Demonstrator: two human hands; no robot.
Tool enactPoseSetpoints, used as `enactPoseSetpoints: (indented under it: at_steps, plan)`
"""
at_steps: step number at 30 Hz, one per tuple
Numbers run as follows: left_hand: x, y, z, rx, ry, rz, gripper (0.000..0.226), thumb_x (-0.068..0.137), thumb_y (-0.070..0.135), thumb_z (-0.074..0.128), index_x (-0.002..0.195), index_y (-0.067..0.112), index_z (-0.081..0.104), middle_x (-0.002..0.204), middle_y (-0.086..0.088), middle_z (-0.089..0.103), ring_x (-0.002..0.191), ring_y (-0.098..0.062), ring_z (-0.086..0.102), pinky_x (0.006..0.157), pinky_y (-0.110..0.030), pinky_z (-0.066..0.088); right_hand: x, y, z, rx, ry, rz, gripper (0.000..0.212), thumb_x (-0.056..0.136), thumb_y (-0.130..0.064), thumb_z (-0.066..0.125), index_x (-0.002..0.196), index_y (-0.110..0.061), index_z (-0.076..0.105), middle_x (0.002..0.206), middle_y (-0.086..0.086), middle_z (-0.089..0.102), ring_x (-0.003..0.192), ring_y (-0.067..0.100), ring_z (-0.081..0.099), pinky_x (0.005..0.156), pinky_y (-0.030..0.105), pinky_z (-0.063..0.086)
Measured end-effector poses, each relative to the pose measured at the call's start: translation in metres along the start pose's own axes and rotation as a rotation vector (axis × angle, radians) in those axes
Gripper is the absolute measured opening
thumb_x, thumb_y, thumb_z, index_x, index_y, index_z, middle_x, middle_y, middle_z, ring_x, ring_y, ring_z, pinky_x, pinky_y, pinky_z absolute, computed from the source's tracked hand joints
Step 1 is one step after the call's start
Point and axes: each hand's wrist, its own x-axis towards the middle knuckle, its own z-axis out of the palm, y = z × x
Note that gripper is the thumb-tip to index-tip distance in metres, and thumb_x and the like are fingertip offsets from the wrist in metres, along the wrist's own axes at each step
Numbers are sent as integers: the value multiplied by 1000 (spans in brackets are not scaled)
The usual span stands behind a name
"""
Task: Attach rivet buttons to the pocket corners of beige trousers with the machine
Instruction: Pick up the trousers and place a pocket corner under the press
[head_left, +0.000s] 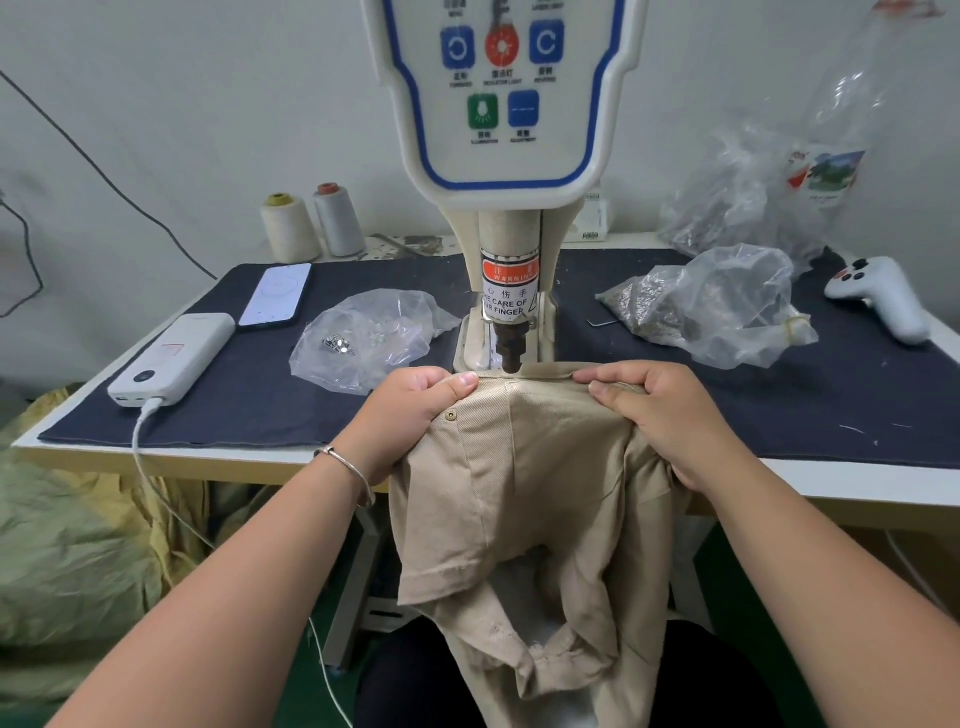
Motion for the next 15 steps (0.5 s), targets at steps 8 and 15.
enactPoseSetpoints:
  at_steps: [8, 15]
  plan:
    - [-1, 2, 0, -4, -8, -14, 38, 96, 39, 63, 67, 16, 56, 65, -3, 47, 59, -12, 42, 55, -24, 36, 0, -3, -2, 63, -21, 77, 26, 94, -8, 59, 92, -25, 79, 95, -10, 75, 92, 3, 68, 85, 20, 48]
    - [1, -1, 0, -24, -8, -14, 39, 98, 39, 60, 68, 15, 55, 67, -2, 48, 61, -13, 42, 59, -27, 37, 1, -1, -3, 76, -34, 91, 29, 95, -9, 57, 92, -28, 79, 99, -10, 75, 98, 7, 68, 92, 26, 48]
